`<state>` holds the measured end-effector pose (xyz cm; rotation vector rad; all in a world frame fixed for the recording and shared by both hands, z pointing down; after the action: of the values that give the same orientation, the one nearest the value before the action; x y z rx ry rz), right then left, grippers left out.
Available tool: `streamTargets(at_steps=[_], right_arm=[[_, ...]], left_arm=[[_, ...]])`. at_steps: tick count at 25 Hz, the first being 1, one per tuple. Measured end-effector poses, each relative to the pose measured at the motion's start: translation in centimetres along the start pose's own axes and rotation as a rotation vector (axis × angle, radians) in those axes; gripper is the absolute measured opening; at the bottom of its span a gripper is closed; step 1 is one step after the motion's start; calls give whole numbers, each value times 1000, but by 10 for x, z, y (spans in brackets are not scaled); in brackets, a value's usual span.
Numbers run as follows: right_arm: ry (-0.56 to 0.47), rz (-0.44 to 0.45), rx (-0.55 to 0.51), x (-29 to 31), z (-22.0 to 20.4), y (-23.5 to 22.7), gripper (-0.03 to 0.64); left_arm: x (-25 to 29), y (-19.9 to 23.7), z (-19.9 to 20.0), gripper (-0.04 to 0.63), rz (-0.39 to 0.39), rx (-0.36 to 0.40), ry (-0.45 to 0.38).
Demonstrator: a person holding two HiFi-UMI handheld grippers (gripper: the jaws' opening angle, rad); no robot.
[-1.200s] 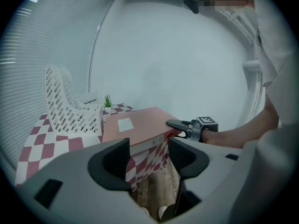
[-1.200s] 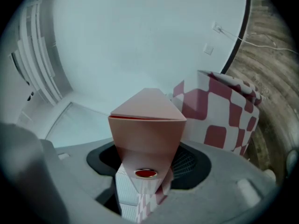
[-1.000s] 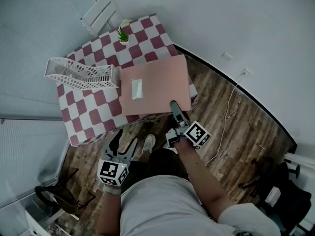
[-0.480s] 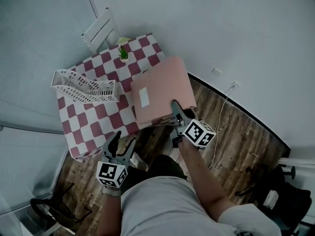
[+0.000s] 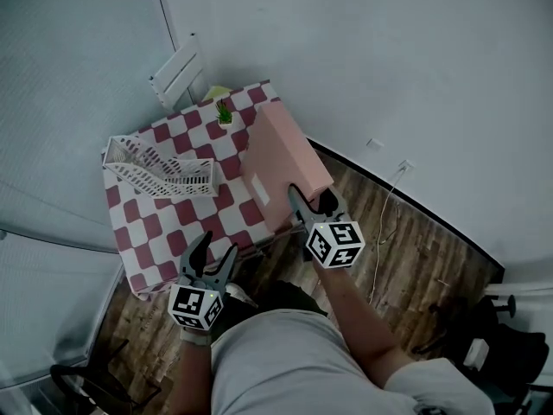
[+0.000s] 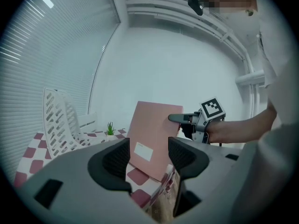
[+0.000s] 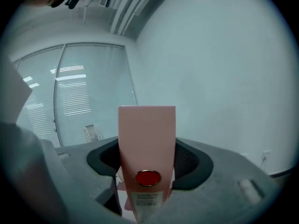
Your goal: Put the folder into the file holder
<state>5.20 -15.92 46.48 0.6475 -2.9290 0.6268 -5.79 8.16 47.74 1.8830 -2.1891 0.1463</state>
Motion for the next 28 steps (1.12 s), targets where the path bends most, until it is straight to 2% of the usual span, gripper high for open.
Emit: streamTargets(at_steps=[9,14,18,28], right_arm=[[-44,81,-188,4,-19,31,292],[-71,42,-228,4,-28,37,296],[-23,-1,-262,10,-40,35,302],[-54,-45,-274,15,-47,32,302]], left_arm=[[-7,24,-1,242,-27,4,-3],[-11,33,-1,242,-43,7,-4],[-13,43,-3,242,-55,8,-5],[-20,78,-5,242,-81,13,-1]])
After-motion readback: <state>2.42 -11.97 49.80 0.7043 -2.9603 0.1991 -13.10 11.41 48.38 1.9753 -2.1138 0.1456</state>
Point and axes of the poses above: the fingertips, and each gripper's own axes: x forward along the fingers, y to its left, z out of its top, the point moved 6 cm from there along -x, backward along the fingers, and after that the axes turned 6 degrees about x, right-handed, at the moved point
